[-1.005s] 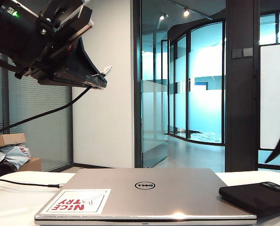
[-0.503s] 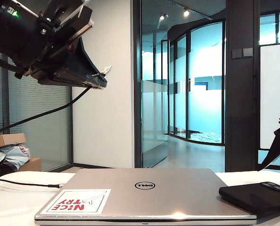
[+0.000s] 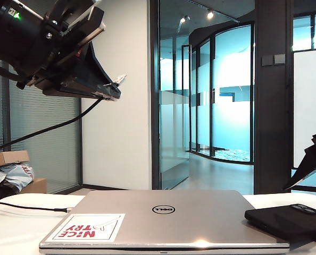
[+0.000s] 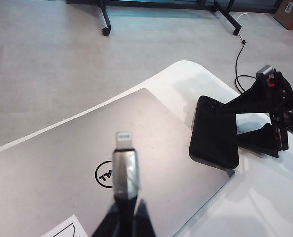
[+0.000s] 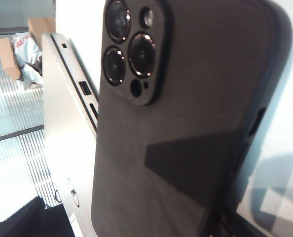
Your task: Pick up the charging cable and the phone, plug the charging cable into the charging port on the phone, and finally place them back on the table.
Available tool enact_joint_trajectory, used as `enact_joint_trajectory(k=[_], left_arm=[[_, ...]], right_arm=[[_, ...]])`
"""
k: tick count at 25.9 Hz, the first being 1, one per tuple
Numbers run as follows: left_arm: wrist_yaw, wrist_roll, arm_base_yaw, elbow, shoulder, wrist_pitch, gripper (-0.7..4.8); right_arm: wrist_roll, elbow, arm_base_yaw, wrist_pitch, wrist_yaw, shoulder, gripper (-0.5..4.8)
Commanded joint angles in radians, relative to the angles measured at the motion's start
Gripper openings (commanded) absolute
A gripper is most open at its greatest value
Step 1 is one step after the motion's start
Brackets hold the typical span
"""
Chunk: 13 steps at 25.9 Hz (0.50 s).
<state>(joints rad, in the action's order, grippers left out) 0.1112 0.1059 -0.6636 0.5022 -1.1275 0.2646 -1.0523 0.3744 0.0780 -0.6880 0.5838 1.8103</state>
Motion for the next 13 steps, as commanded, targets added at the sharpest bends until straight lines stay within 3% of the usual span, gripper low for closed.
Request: enact_joint_trajectory(k=[1, 7, 10, 13], left_arm=[[0.003, -0.001, -0.001, 0.003, 0.002, 0.005, -0.06], [0.003, -0.001, -0.001, 0.003, 0.002, 0.005, -0.06], [0.003, -0.001, -0.001, 0.003, 0.002, 0.005, -0.06], [0.003, -0.001, -0.001, 0.003, 0.002, 0.005, -0.06]], right_arm=[[0.001, -0.002, -0.001, 0.025, -0.028, 0.012, 4.79], [0.001, -0.002, -0.002, 0.027, -0.032, 0.012, 4.79], [0.001, -0.002, -0.002, 0.029, -0.032, 0.012, 3.97], [0.001, -0.002, -0.002, 0.029, -0.032, 0.012, 3.54]])
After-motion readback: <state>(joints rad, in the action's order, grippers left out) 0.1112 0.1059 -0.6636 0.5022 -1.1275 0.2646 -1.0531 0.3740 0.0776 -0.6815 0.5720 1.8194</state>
